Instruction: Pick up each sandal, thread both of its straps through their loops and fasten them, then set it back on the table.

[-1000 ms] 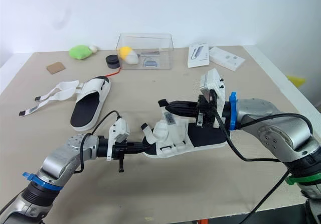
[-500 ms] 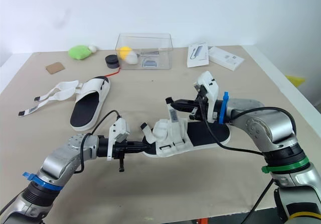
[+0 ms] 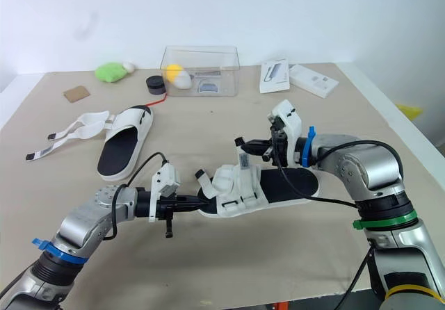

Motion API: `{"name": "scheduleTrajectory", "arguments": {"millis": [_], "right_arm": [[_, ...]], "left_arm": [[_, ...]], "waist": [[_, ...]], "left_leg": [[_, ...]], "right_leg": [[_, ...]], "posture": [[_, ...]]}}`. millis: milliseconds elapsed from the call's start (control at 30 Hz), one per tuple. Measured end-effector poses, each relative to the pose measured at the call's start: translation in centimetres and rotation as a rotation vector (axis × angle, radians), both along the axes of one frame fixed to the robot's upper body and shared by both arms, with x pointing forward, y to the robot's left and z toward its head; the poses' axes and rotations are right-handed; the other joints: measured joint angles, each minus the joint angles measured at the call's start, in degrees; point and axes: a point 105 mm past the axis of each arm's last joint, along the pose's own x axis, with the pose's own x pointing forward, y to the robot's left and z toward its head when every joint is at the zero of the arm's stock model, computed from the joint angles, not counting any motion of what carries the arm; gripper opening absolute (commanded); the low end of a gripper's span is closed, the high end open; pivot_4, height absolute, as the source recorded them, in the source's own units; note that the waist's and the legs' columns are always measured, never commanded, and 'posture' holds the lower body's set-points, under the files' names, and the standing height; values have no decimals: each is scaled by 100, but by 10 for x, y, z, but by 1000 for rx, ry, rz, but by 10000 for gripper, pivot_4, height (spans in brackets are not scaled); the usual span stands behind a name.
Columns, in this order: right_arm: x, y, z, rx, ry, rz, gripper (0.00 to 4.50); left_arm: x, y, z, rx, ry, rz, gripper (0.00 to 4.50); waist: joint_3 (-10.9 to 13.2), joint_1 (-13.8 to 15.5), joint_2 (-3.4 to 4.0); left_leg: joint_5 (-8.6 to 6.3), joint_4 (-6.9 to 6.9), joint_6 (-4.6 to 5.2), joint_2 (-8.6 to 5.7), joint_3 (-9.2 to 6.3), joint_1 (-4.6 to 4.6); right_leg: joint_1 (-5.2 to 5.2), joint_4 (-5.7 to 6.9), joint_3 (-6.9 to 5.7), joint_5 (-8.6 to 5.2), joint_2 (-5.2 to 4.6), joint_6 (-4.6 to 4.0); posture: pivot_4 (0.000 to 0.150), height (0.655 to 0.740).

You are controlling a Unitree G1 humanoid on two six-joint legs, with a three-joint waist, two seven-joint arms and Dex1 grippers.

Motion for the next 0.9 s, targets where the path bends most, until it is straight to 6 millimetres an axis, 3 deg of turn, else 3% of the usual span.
{"name": "scheduleTrajectory", "arguments": {"millis": [700, 833, 900], "right_arm": [[7, -8, -20, -129, 3, -71, 347], [11, -13, -23, -156, -9, -84, 12199], [14, -22, -27, -178, 3, -116, 22327]], "left_arm": [[0, -1, 0, -4, -3, 3, 0], [0, -1, 0, -4, -3, 7, 0], [0, -1, 0, -4, -2, 7, 0]], "waist": [[0, -2, 0], [0, -2, 0], [0, -2, 0]], "left_leg": [[0, 0, 0, -1, 0, 0], [0, 1, 0, -3, 0, 0], [0, 1, 0, -4, 2, 0]], "right_leg": [[0, 0, 0, -2, 0, -4], [1, -1, 1, -3, 0, -5], [-1, -2, 1, -3, -1, -5]], "posture": [[1500, 7400], [1500, 7400], [1500, 7400]]}}
